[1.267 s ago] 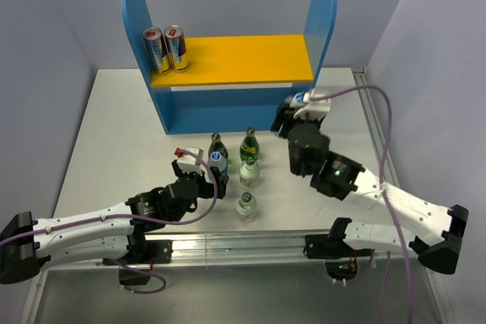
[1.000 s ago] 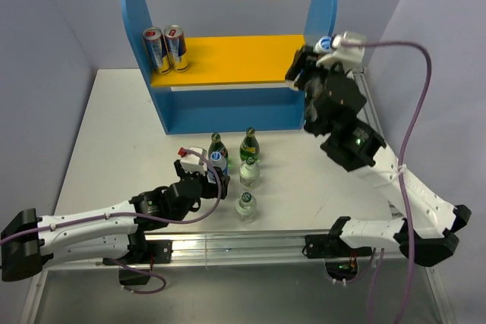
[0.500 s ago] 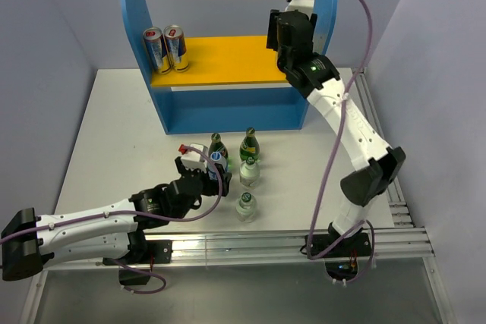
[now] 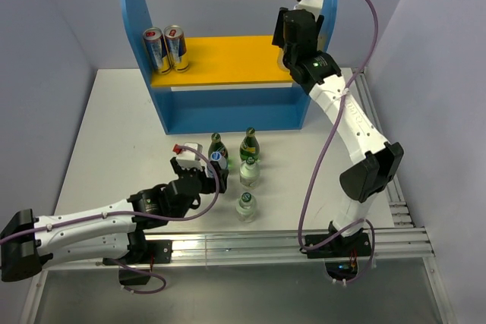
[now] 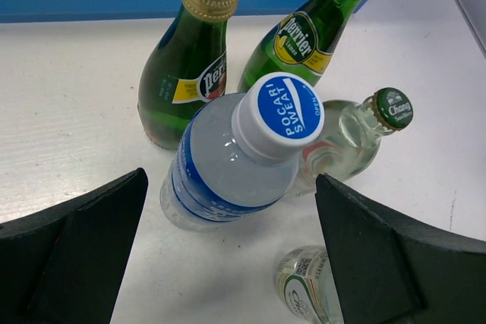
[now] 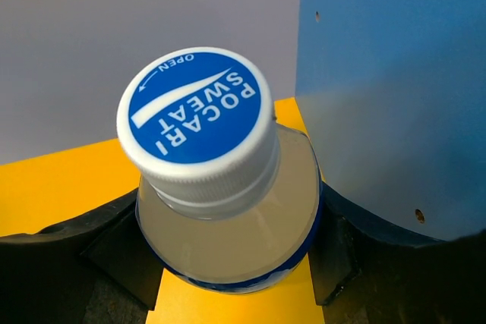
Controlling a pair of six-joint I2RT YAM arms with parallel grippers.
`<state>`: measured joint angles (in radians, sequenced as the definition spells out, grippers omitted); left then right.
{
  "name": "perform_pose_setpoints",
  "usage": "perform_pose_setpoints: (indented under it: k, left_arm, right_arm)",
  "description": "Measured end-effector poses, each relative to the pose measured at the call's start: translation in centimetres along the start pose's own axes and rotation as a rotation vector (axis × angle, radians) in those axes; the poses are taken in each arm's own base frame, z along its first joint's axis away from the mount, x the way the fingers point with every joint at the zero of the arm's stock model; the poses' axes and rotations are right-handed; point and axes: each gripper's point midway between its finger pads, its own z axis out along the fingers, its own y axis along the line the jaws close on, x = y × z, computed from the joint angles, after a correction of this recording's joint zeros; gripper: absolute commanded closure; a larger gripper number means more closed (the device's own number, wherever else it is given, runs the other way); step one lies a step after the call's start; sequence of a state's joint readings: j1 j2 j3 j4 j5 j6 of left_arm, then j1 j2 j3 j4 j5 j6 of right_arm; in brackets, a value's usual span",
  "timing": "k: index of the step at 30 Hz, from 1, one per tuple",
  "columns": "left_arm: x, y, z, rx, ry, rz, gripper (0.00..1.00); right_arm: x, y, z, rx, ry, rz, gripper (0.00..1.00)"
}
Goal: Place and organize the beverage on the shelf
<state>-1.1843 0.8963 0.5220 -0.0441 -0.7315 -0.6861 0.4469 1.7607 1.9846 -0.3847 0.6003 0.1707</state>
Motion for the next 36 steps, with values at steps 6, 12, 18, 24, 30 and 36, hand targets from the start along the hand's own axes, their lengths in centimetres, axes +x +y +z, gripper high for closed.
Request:
perform_pose_setpoints:
  k: [6,12,18,24,30,36]
  left_arm:
    - [1.4,0.5,0.5,-0.027,0.037,0.035,0.01]
    - [1.9,0.5,0.8,-0.032,0.049,0.049,0.01]
    - [2.2,0.1,1.5,-0.032,0.039,0.061,0.08]
    - [3.0,0.6,3.0,-0.091,0.019,0.106,0.47]
    - [2.5,-0.6,4.8,-0.143,-0.001,0.14,1.0]
    - [2.4,-1.1,4.3,-0.168,0.063,0.196,1.0]
  right_arm:
    - [0.7,-0.5,-0.3,-0.002,-0.004,0.024,0.04]
    - [1.8,-1.2,-1.1,-0.004,0.007,0.031,0.0]
    - [2.9,-2.6,-4.4,-0.03,0.005,0.05,0.0]
    - [2.7,-3.5,-10.7,-0.092,-0.052,0.095,0.0]
    - [4.0,-3.7,-16.0,-0.18,-0.075,0.13,0.0]
    - [6.9,-4.8,-19.0,-0.22,-0.047,0.13,0.01]
